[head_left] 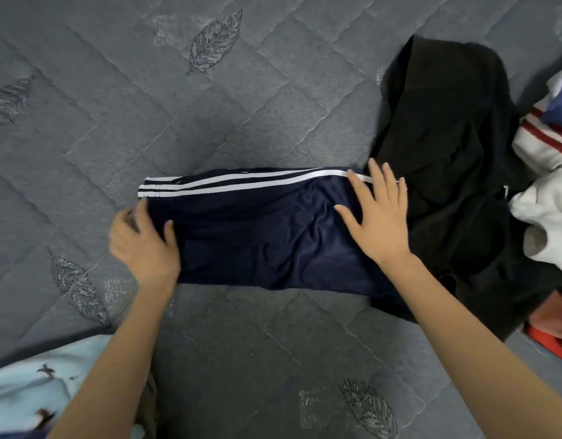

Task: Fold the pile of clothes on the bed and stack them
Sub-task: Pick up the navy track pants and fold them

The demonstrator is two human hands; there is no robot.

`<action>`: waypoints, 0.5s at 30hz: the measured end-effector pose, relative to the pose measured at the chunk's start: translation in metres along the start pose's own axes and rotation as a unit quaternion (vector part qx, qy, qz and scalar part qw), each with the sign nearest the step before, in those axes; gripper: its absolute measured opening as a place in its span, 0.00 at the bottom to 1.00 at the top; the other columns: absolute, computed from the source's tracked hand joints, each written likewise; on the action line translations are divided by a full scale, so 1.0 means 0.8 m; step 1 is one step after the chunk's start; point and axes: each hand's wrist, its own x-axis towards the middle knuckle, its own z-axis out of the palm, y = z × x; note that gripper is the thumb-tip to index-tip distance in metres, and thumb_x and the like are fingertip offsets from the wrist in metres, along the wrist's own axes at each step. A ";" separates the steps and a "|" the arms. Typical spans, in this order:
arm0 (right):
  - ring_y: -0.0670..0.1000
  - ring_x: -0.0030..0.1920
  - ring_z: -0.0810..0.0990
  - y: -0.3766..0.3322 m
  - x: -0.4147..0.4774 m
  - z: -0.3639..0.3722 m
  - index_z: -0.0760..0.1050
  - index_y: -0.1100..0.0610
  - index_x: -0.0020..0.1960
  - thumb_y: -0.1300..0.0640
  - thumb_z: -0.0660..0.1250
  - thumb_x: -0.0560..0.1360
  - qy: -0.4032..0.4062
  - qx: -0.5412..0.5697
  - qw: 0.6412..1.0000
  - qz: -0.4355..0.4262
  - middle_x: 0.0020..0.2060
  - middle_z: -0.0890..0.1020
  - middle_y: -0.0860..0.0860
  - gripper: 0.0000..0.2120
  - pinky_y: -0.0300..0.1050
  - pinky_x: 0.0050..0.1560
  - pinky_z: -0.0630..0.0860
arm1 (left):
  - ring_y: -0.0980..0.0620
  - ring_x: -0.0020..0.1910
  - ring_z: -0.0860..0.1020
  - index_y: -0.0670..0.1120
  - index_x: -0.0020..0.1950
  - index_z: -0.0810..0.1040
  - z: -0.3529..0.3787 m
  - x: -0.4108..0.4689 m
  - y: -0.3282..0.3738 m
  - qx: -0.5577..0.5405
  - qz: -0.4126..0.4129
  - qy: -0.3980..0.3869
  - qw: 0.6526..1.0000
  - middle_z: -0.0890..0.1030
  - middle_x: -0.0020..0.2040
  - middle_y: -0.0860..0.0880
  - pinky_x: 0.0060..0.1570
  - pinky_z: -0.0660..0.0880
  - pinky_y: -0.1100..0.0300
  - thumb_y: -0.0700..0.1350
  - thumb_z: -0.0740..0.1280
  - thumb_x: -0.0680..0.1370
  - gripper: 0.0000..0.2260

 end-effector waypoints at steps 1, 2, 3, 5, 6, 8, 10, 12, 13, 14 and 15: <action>0.61 0.73 0.60 0.005 -0.005 -0.009 0.66 0.54 0.73 0.44 0.61 0.78 0.037 0.016 0.999 0.027 0.73 0.63 0.59 0.27 0.55 0.73 0.51 | 0.34 0.62 0.69 0.42 0.68 0.70 0.004 -0.013 0.017 -0.013 0.078 0.016 0.997 0.70 0.64 0.34 0.62 0.64 0.43 0.45 0.64 0.77 0.21; 0.60 0.71 0.63 0.011 -0.011 -0.017 0.66 0.56 0.73 0.46 0.64 0.77 0.060 0.044 0.995 0.068 0.72 0.65 0.60 0.27 0.54 0.71 0.56 | 0.35 0.63 0.69 0.43 0.68 0.71 0.011 -0.030 0.037 -0.036 0.151 0.008 0.988 0.70 0.65 0.35 0.63 0.63 0.43 0.46 0.63 0.77 0.20; 0.60 0.68 0.66 0.020 -0.017 -0.022 0.66 0.58 0.72 0.48 0.67 0.76 0.064 0.093 0.986 0.123 0.70 0.66 0.60 0.28 0.52 0.70 0.61 | 0.37 0.64 0.68 0.44 0.68 0.71 0.018 -0.052 0.061 -0.059 0.212 -0.025 0.975 0.70 0.66 0.37 0.64 0.63 0.43 0.47 0.62 0.78 0.19; 0.57 0.62 0.71 0.040 -0.026 -0.025 0.63 0.60 0.72 0.50 0.70 0.75 0.039 0.217 0.945 0.242 0.65 0.68 0.59 0.31 0.50 0.66 0.69 | 0.39 0.66 0.67 0.49 0.69 0.69 0.033 -0.101 0.109 -0.096 0.306 -0.112 0.940 0.67 0.69 0.40 0.67 0.62 0.40 0.50 0.60 0.79 0.19; 0.56 0.58 0.74 0.049 -0.025 -0.025 0.62 0.61 0.71 0.49 0.70 0.74 0.018 0.264 0.919 0.291 0.63 0.69 0.58 0.32 0.49 0.62 0.71 | 0.40 0.67 0.66 0.51 0.70 0.68 0.041 -0.126 0.133 -0.105 0.348 -0.148 0.920 0.66 0.70 0.42 0.68 0.61 0.39 0.53 0.60 0.79 0.20; 0.53 0.51 0.76 0.061 -0.017 -0.026 0.65 0.62 0.69 0.49 0.70 0.75 -0.022 0.308 0.888 0.340 0.58 0.74 0.56 0.30 0.43 0.55 0.72 | 0.42 0.70 0.64 0.53 0.72 0.66 0.054 -0.173 0.176 -0.110 0.417 -0.198 0.880 0.65 0.72 0.44 0.70 0.58 0.40 0.56 0.61 0.78 0.23; 0.49 0.47 0.76 0.066 -0.002 -0.028 0.71 0.61 0.63 0.50 0.69 0.76 -0.021 0.325 0.882 0.342 0.50 0.78 0.52 0.21 0.34 0.47 0.71 | 0.45 0.72 0.63 0.52 0.73 0.66 0.067 -0.209 0.210 -0.091 0.472 -0.217 0.850 0.66 0.73 0.46 0.71 0.57 0.41 0.57 0.63 0.77 0.25; 0.46 0.42 0.76 0.072 0.014 -0.028 0.76 0.56 0.52 0.51 0.69 0.76 -0.002 0.345 0.878 0.332 0.40 0.79 0.47 0.10 0.31 0.43 0.70 | 0.47 0.72 0.64 0.53 0.71 0.68 0.078 -0.231 0.236 -0.058 0.499 -0.220 0.836 0.68 0.72 0.49 0.70 0.60 0.41 0.56 0.65 0.76 0.25; 0.46 0.40 0.76 0.075 0.020 -0.027 0.76 0.53 0.46 0.51 0.69 0.75 0.006 0.356 0.874 0.331 0.37 0.78 0.46 0.06 0.34 0.43 0.72 | 0.47 0.71 0.66 0.53 0.69 0.71 0.086 -0.237 0.245 -0.048 0.503 -0.214 0.836 0.70 0.71 0.50 0.69 0.63 0.41 0.54 0.64 0.76 0.22; 0.47 0.38 0.75 0.079 0.025 -0.025 0.75 0.51 0.41 0.50 0.69 0.75 0.012 0.367 0.869 0.330 0.35 0.78 0.46 0.07 0.40 0.44 0.73 | 0.48 0.70 0.68 0.53 0.66 0.75 0.094 -0.240 0.251 -0.044 0.502 -0.205 0.839 0.72 0.70 0.50 0.68 0.65 0.41 0.53 0.61 0.76 0.19; 0.47 0.37 0.74 0.081 0.029 -0.024 0.73 0.49 0.38 0.50 0.69 0.74 0.019 0.378 0.865 0.329 0.33 0.77 0.46 0.08 0.45 0.43 0.73 | 0.48 0.68 0.71 0.53 0.63 0.78 0.101 -0.240 0.254 -0.046 0.500 -0.200 0.842 0.75 0.67 0.51 0.67 0.67 0.42 0.51 0.60 0.76 0.17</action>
